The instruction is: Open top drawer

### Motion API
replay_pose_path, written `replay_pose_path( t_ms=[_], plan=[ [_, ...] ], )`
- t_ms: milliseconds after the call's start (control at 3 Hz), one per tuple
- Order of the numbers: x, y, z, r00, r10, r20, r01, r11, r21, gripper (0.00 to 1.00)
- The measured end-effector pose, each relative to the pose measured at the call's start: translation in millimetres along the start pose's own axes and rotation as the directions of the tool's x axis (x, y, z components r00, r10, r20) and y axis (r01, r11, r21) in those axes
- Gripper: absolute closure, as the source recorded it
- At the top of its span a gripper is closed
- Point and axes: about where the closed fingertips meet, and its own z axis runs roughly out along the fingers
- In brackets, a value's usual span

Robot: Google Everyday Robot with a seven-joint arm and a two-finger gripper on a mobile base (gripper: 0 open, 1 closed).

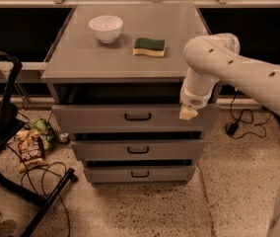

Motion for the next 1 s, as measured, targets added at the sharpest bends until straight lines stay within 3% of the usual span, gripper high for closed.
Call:
replay_pose_path(
  t_ms=[333,1000],
  plan=[
    [-2,-4,-7,1.000,0.000,0.000,0.000,1.0000,0.000,1.00],
    [-4,-8,-18,1.000,0.001,0.000,-0.001,1.0000,-0.001,1.00]
  ],
)
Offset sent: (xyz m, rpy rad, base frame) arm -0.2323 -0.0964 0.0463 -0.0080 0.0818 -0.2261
